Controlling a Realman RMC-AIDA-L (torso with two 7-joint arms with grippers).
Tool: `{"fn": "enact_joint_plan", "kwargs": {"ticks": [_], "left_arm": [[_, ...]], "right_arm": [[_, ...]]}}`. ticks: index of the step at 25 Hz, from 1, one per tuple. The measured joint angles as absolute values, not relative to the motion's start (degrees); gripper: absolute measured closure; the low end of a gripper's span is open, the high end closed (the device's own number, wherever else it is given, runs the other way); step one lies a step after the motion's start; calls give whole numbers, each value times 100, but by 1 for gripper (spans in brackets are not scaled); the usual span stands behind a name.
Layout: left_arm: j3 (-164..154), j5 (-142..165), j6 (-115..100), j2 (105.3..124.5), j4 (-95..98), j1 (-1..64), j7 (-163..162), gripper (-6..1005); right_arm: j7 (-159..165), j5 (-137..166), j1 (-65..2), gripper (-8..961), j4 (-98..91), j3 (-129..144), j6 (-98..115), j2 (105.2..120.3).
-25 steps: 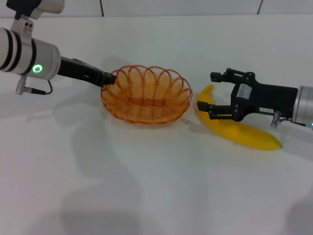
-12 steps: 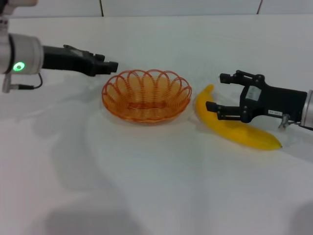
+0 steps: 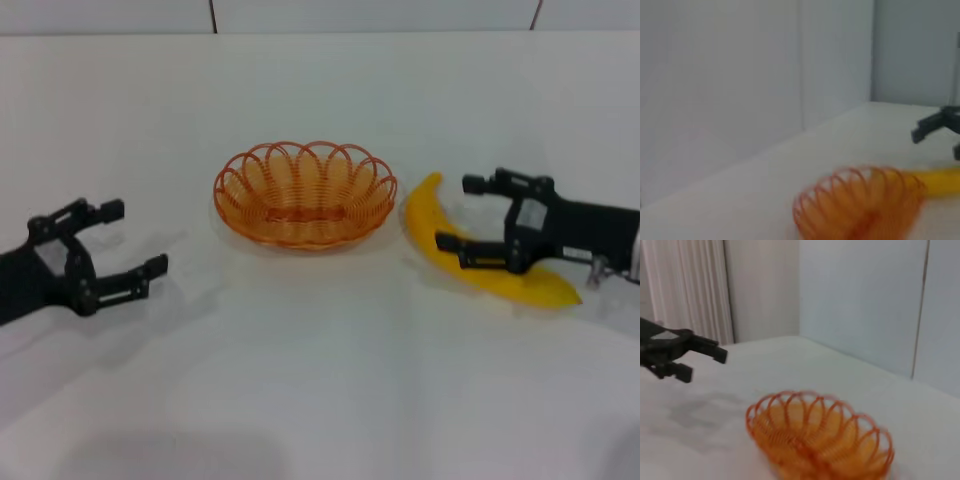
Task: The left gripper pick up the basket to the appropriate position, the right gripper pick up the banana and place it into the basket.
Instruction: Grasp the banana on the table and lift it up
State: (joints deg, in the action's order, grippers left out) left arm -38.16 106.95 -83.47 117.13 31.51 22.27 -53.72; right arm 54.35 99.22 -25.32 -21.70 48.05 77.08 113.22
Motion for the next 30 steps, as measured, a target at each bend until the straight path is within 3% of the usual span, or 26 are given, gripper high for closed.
{"fn": "enact_joint_plan", "kwargs": {"ticks": [3, 7, 15, 24, 30], "left_arm": [[-3756, 10570, -8337, 11712, 2824, 2134, -5024, 91], [-3738, 10303, -8330, 11696, 2440, 2162, -4653, 91], [-3735, 10245, -8315, 11708, 2377, 2149, -4528, 91], [-3744, 10232, -8272, 11706, 2371, 2139, -4524, 91], [-3769, 10231, -8267, 11704, 2285, 2168, -4488, 91]], "right_arm": [[5956, 10269, -2489, 117, -2182, 4858, 7696, 11224], [6542, 10719, -2536, 121, -2189, 4851, 7573, 11122], [6680, 11318, -2821, 129, -2255, 4858, 7008, 11359], [6853, 11329, -2782, 138, -2594, 4862, 7420, 11421], [6900, 11350, -2774, 346, -2625, 4873, 7425, 11419]]}}
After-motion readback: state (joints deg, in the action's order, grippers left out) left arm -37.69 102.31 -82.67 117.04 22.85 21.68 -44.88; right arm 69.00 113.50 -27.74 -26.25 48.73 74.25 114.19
